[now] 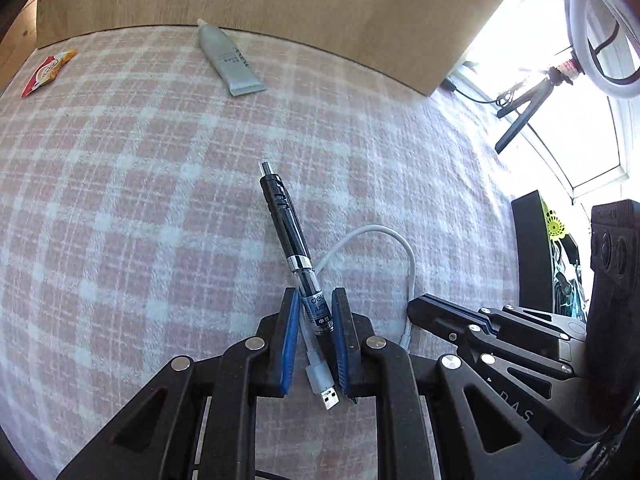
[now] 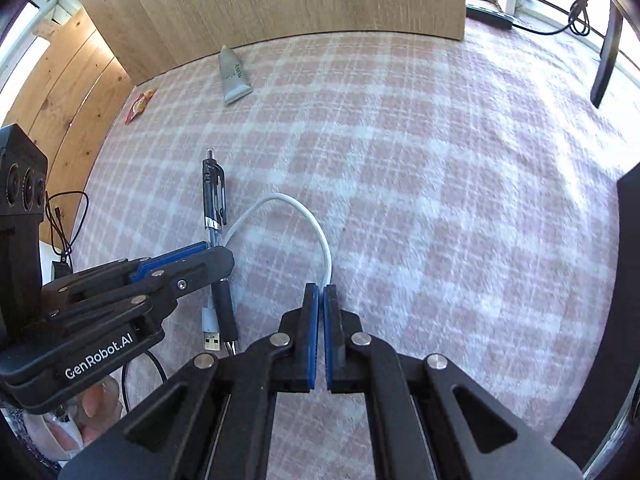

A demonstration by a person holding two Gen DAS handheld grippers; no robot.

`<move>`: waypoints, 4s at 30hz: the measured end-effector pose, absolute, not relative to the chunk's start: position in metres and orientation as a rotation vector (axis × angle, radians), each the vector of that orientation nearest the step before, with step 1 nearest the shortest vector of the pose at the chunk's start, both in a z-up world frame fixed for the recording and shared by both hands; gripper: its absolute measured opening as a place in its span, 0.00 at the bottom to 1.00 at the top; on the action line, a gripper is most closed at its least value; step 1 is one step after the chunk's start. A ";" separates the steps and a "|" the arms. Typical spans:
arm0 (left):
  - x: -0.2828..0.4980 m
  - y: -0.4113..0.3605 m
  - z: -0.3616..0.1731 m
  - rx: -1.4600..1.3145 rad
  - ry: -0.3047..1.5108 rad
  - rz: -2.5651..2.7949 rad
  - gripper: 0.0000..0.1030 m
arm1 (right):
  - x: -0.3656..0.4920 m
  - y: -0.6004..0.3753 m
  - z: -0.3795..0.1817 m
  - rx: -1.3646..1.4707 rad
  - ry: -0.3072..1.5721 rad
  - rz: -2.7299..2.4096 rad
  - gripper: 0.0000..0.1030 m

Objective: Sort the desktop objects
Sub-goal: 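Close the left gripper on the black pen while the right closes on the white cable, then carry the pen and cable into the black tray and open both grippers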

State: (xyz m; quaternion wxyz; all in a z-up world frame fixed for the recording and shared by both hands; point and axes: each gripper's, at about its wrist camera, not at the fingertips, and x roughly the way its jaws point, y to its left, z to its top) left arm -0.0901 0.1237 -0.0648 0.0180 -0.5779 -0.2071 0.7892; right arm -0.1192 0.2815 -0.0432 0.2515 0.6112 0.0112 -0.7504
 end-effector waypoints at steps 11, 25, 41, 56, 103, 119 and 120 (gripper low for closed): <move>-0.070 0.145 -0.052 -1.823 -0.658 2.435 0.11 | -0.073 0.341 -0.039 1.665 0.024 -2.097 0.01; -0.047 0.150 -0.048 -1.821 -0.656 2.450 0.10 | -0.075 0.387 -0.027 1.656 -0.155 -2.075 0.19; -0.043 0.148 -0.031 -1.760 -0.694 2.471 0.09 | -0.095 0.298 -0.039 1.626 0.090 -2.108 0.05; -0.059 0.234 0.044 -1.562 -0.513 2.446 0.00 | -0.096 0.409 0.046 1.463 -0.075 -2.368 0.04; -0.144 0.397 0.055 -1.642 -0.166 2.289 0.10 | -0.099 0.672 0.122 1.430 -0.296 -2.738 0.04; -0.150 0.499 0.050 -1.641 -0.026 2.148 0.12 | -0.093 0.697 0.099 1.536 -0.306 -2.691 0.04; -0.150 0.499 0.050 -1.635 -0.013 2.155 0.14 | -0.092 0.697 0.099 1.541 -0.304 -2.691 0.05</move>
